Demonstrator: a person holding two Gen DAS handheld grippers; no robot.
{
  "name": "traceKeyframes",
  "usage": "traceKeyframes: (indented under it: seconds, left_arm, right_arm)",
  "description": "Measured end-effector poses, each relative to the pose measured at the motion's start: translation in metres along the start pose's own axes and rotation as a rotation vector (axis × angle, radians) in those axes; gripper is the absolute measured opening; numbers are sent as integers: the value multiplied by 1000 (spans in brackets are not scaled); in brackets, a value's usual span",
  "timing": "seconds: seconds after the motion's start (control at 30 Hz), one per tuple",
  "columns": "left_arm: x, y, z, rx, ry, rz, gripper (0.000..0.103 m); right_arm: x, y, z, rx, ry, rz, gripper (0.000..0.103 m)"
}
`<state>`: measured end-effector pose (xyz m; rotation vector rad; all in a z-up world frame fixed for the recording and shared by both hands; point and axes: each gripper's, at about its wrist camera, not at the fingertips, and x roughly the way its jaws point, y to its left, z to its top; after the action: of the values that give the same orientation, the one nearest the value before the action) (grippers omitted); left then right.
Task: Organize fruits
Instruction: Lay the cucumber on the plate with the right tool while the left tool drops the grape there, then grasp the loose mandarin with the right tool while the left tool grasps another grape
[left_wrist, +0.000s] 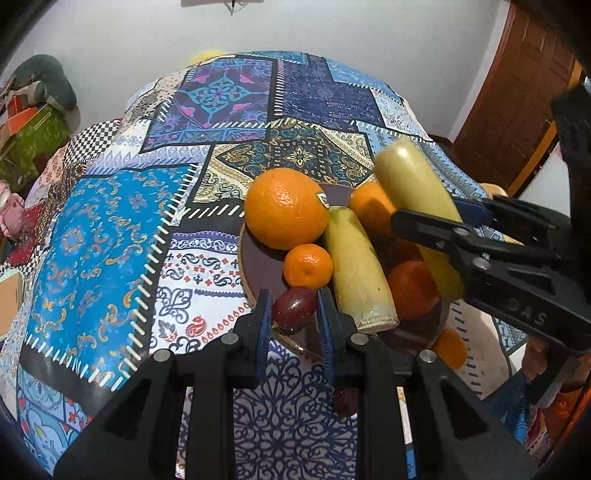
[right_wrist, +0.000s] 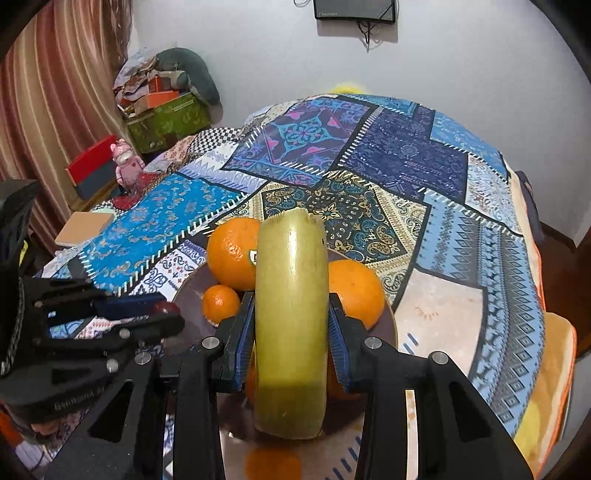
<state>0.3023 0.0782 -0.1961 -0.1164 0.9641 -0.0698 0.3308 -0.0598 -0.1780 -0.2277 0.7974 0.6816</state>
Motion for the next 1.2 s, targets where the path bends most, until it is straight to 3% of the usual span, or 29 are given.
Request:
traceKeyframes:
  seconds: [0.33,0.6,0.8,1.2]
  left_arm:
    - [14,-10,3,40,24,27,24]
    - [13,-11,2,27,31,29,26]
    - [-8,-15,-3,6,-6,35,39]
    - [-59,-20,-30,23,-36,27,44]
  right_arm:
    - [20,-3,4,16,58,15,34]
    - [-3,-6,0,18,19,4,35]
    - [-28,-10,-9,38,-12,8,36]
    - [-70,-12,-53,82,-22,17,42]
